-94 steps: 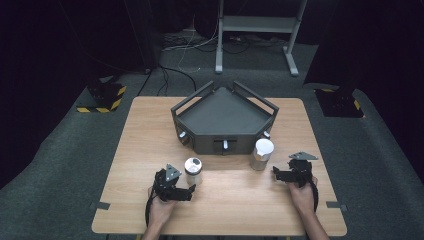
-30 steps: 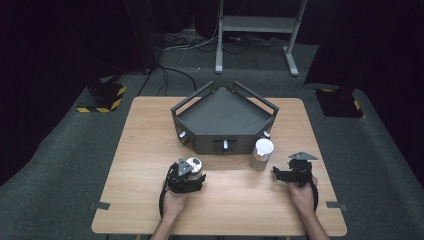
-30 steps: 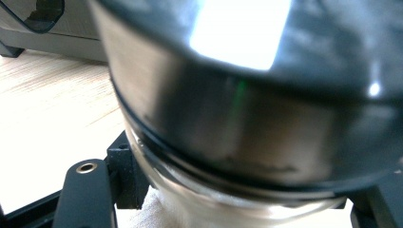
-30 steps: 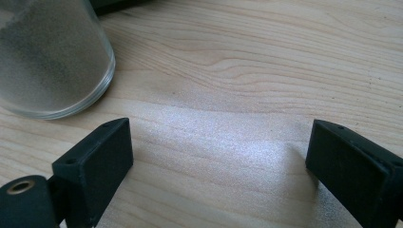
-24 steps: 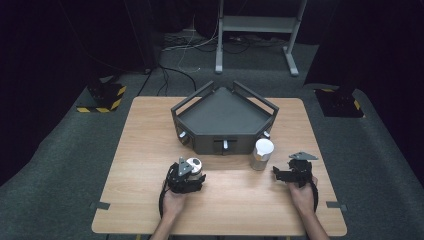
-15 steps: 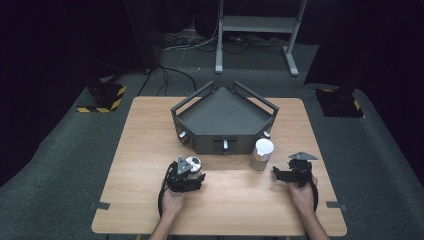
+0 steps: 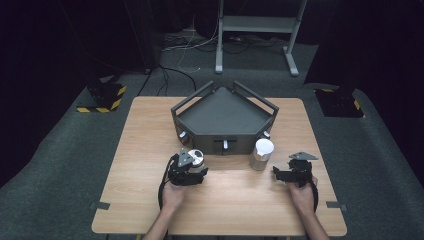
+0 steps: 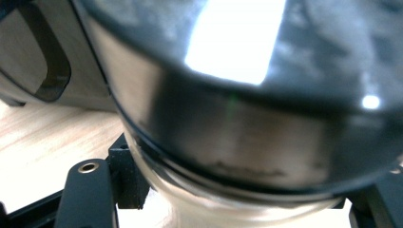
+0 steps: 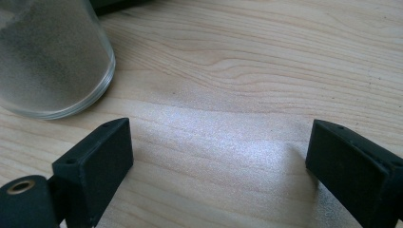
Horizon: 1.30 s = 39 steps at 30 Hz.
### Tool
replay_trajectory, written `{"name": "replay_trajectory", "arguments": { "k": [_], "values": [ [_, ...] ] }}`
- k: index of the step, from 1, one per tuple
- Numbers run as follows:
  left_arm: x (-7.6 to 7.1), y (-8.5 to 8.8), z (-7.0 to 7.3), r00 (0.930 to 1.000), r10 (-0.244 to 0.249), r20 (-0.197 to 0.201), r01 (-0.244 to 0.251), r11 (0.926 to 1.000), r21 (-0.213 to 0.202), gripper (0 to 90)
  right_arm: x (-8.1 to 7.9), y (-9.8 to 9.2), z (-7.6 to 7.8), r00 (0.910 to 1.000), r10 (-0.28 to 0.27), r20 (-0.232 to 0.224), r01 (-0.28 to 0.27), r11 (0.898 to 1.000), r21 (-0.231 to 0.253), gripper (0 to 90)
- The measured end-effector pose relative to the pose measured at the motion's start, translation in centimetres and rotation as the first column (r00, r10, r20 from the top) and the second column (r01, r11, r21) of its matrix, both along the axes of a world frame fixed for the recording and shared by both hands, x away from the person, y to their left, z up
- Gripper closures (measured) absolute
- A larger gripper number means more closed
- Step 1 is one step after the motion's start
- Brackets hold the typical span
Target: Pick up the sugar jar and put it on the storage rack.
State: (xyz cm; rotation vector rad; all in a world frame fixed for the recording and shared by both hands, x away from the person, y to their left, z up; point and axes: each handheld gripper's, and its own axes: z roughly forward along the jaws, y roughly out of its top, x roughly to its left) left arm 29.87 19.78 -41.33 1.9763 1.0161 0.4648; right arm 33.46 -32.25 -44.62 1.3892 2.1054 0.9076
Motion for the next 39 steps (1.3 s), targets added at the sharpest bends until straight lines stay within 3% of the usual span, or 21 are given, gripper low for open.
{"name": "replay_trajectory", "arguments": {
  "k": [4, 5, 13, 25, 29, 34, 39],
  "values": [
    [0.5, 0.0, 0.9, 0.9997, -0.023, 0.004, 0.023, 0.9997, -0.007, 30.7, 0.0, 0.0, 0.0, 1.0000, 0.000, 0.000, 0.000, 1.000, 0.000, 8.1],
    [-1.4, -2.5, -2.6, 0.9836, 0.180, 0.004, -0.168, 0.9209, -0.352, 30.8, 0.0, 0.0, 0.0, 1.0000, 0.000, 0.000, 0.000, 1.000, 0.000, 8.1],
    [-0.7, -2.4, -0.8, 0.9888, 0.149, 0.005, -0.137, 0.9192, -0.369, 30.8, 0.0, 0.0, 0.0, 1.0000, 0.000, 0.000, 0.000, 1.000, 0.000, 8.1],
    [0.4, -2.5, 1.4, 0.9929, 0.117, 0.021, -0.101, 0.9239, -0.369, 31.0, 0.0, 0.0, 0.0, 1.0000, 0.000, 0.000, 0.000, 1.000, 0.000, 8.1],
    [0.8, -2.5, 1.9, 0.9939, 0.109, 0.013, -0.096, 0.9210, -0.378, 31.1, 0.0, 0.0, 0.0, 1.0000, 0.000, 0.000, 0.000, 1.000, 0.000, 8.1],
    [1.4, -2.4, 3.0, 0.9959, 0.089, 0.015, -0.077, 0.9253, -0.371, 31.1, 0.0, 0.0, 0.0, 1.0000, 0.000, 0.000, 0.000, 1.000, 0.000, 8.1],
    [1.6, -2.6, 3.5, 0.9956, 0.093, 0.012, -0.081, 0.9213, -0.380, 31.1, 0.0, 0.0, 0.0, 1.0000, 0.000, 0.000, 0.000, 1.000, 0.000, 8.1]
  ]
}}
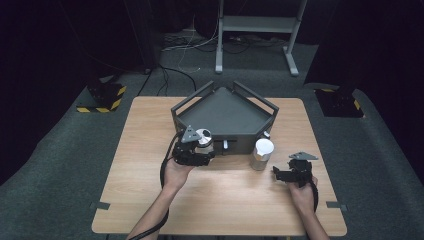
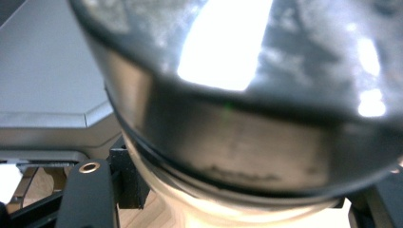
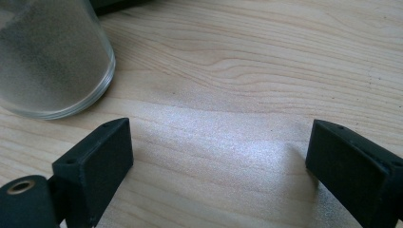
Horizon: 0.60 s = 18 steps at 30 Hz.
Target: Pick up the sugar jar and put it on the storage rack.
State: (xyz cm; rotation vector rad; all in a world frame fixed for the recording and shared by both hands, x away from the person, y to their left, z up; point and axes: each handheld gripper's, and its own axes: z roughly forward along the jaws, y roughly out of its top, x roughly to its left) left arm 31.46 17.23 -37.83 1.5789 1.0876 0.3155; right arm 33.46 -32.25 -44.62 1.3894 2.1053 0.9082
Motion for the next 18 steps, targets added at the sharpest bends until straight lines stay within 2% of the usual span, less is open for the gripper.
{"name": "replay_trajectory", "arguments": {
  "k": [18],
  "values": [
    [1.8, -0.1, 2.6, 1.0000, 0.003, -0.001, -0.003, 1.0000, 0.005, 31.1, 0.0, 0.0, 0.0, 1.0000, 0.000, 0.000, 0.000, 1.000, 0.000, 8.1]
  ]
}}
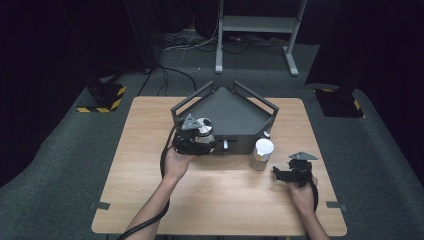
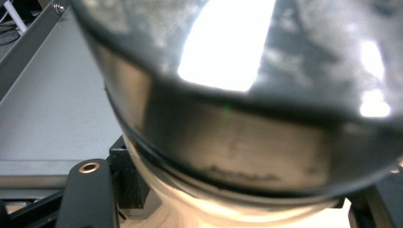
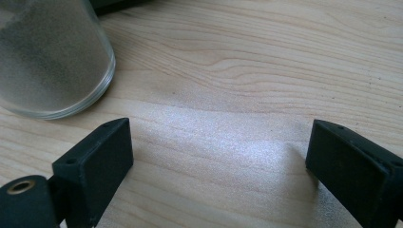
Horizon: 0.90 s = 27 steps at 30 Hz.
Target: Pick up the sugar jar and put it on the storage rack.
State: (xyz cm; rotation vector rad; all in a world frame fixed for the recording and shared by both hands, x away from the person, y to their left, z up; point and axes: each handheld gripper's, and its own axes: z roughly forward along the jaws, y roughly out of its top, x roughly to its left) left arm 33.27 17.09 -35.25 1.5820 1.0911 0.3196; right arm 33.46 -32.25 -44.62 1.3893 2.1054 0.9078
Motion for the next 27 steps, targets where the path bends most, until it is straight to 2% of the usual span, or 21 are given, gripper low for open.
{"name": "replay_trajectory", "arguments": {
  "k": [12, 17, 24, 25, 27],
  "values": [
    [1.5, -0.6, 0.7, 0.9998, 0.018, -0.004, -0.018, 0.9998, 0.004, 31.1, 0.0, 0.0, 0.0, 1.0000, 0.000, 0.000, 0.000, 1.000, 0.000, 8.1],
    [2.1, -0.6, 0.8, 0.9997, 0.018, -0.014, -0.018, 0.9998, -0.011, 31.1, 0.0, 0.0, 0.0, 1.0000, 0.000, 0.000, 0.000, 1.000, 0.000, 8.1],
    [2.9, -1.2, 0.8, 0.9988, 0.048, -0.007, -0.048, 0.9988, 0.005, 31.1, 0.0, 0.0, 0.0, 1.0000, 0.000, 0.000, 0.000, 1.000, 0.000, 8.1],
    [5.1, 1.2, 4.4, 0.9885, -0.147, -0.035, 0.150, 0.9249, 0.349, 31.1, 0.0, 0.0, 0.0, 1.0000, 0.000, 0.000, 0.000, 1.000, 0.000, 8.1],
    [5.2, 1.1, 4.4, 0.9888, -0.145, -0.036, 0.148, 0.9251, 0.350, 31.1, 0.0, 0.0, 0.0, 1.0000, 0.000, 0.000, 0.000, 1.000, 0.000, 8.1]
  ]
}}
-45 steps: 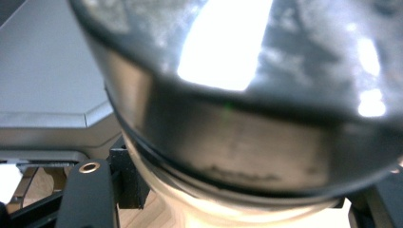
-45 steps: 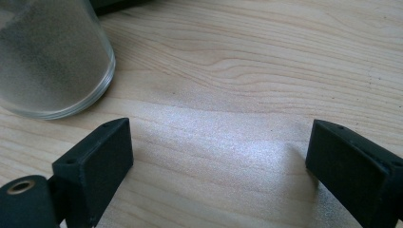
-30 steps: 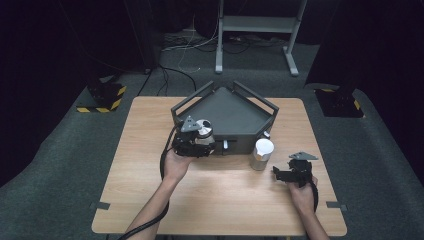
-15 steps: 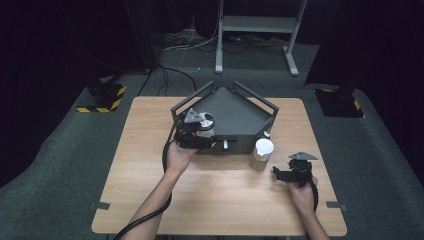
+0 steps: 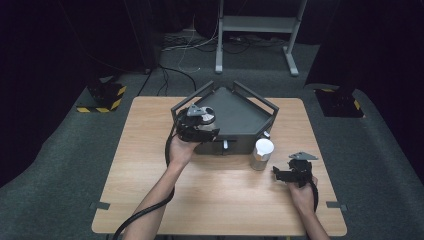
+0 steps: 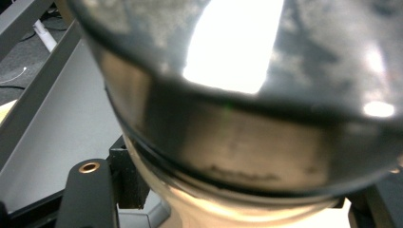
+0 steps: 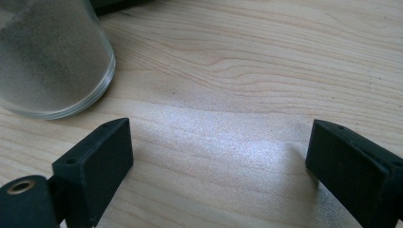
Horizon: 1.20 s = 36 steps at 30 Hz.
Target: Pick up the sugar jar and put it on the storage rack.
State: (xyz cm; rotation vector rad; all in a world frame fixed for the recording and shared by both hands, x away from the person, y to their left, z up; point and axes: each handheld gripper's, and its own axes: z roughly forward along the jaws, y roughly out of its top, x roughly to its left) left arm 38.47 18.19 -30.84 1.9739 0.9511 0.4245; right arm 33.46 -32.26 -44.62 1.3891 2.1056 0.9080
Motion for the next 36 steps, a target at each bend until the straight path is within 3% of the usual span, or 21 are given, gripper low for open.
{"name": "replay_trajectory", "arguments": {
  "k": [9, 10, 11, 12, 13, 14, 18, 19, 36],
  "values": [
    [1.4, -0.3, 0.2, 0.9995, 0.030, 0.000, -0.030, 0.9995, -0.002, 31.1, 0.0, 0.0, 0.0, 1.0000, 0.000, 0.000, 0.000, 1.000, 0.000, 8.1],
    [1.3, -0.5, -0.3, 0.9983, 0.057, 0.010, -0.057, 0.9978, -0.034, 31.1, 0.0, 0.0, 0.0, 1.0000, 0.000, 0.000, 0.000, 1.000, 0.000, 8.1],
    [1.7, -0.4, 0.1, 0.9989, 0.048, 0.000, -0.048, 0.9989, -0.003, 31.1, 0.0, 0.0, 0.0, 1.0000, 0.000, 0.000, 0.000, 1.000, 0.000, 8.1],
    [1.6, -0.7, -0.4, 0.9974, 0.071, 0.009, -0.071, 0.9970, -0.031, 31.0, 0.0, 0.0, 0.0, 1.0000, 0.000, 0.000, 0.000, 1.000, 0.000, 8.1],
    [1.9, -0.5, 0.1, 0.9984, 0.057, 0.000, -0.057, 0.9984, 0.004, 31.0, 0.0, 0.0, 0.0, 1.0000, 0.000, 0.000, 0.000, 1.000, 0.000, 8.1],
    [1.8, -0.8, -0.4, 0.9965, 0.083, 0.009, -0.082, 0.9963, -0.026, 31.0, 0.0, 0.0, 0.0, 1.0000, 0.000, 0.000, 0.000, 1.000, 0.000, 8.1],
    [2.3, -1.3, -0.6, 0.9934, 0.115, 0.007, -0.115, 0.9932, -0.018, 31.1, 0.0, 0.0, 0.0, 1.0000, 0.000, 0.000, 0.000, 1.000, 0.000, 8.1],
    [2.7, -1.1, 0.0, 0.9957, 0.093, -0.006, -0.093, 0.9954, 0.023, 31.0, 0.0, 0.0, 0.0, 1.0000, 0.000, 0.000, 0.000, 1.000, 0.000, 8.1],
    [3.9, -1.9, -1.3, 0.9923, 0.124, -0.009, -0.123, 0.9917, 0.037, 31.0, 0.0, 0.0, 0.0, 1.0000, -0.002, -0.001, 0.002, 1.000, 0.000, 7.6]
  ]
}}
